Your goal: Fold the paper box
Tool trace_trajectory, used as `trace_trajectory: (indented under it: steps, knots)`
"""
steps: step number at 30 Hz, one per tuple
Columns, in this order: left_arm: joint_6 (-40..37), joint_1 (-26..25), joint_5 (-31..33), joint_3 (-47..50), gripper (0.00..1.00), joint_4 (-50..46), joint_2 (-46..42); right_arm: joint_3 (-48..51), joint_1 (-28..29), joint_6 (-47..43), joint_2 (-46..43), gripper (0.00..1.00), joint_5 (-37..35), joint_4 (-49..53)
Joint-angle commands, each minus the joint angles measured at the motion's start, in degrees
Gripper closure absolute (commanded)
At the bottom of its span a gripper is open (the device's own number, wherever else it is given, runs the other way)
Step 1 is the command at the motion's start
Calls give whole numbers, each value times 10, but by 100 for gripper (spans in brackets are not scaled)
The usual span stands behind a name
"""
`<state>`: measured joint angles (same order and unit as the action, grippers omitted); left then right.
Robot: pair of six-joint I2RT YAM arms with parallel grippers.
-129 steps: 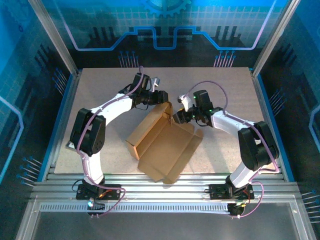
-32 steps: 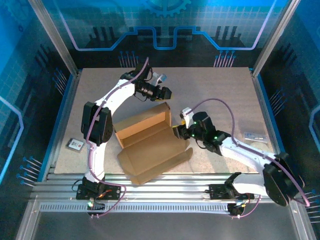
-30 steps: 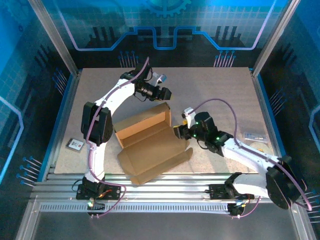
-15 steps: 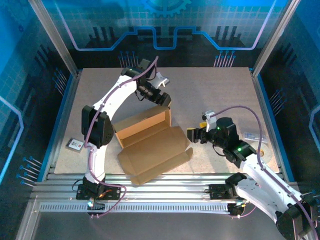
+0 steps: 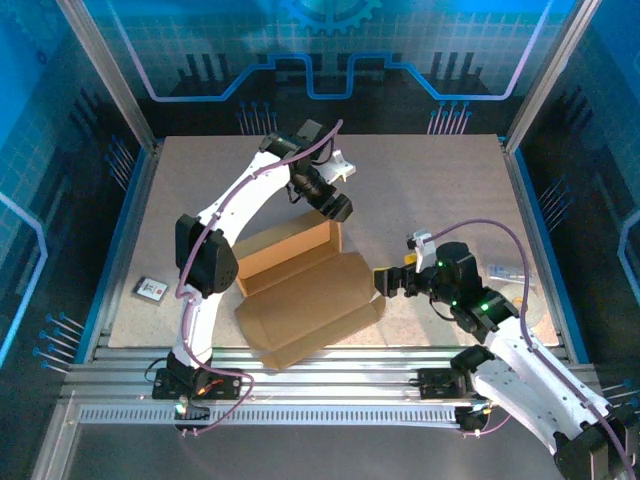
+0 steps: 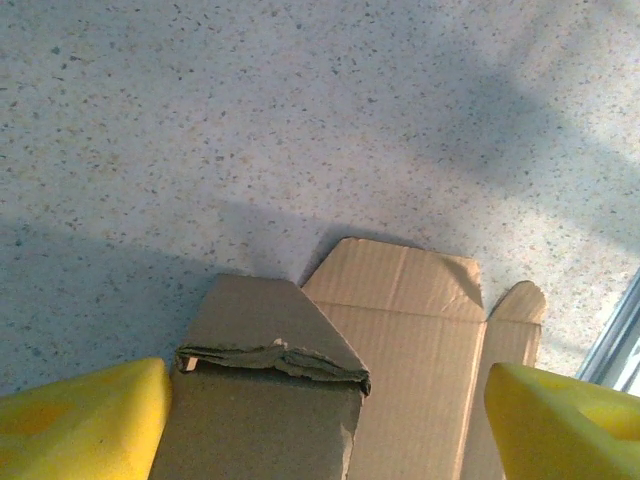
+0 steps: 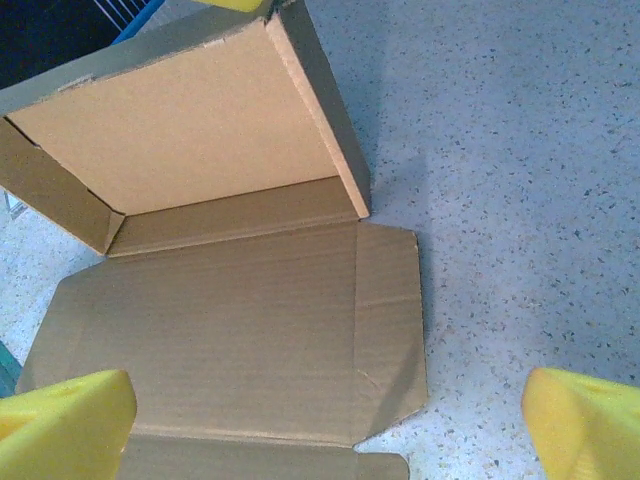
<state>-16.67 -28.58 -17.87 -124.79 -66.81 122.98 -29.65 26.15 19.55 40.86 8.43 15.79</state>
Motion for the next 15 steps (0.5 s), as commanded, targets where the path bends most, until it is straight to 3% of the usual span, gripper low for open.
trace_trajectory:
  steps: [1,8,15]
  knots:
    - [-11,-3,34,-12,17,-30,24,5,-6,6,-8,0,14,20]
    - [-9,-11,65,-13,17,-23,18,8,-6,7,-11,0,12,21]
    - [5,-13,18,-33,17,-29,-5,14,-6,8,-4,0,14,12]
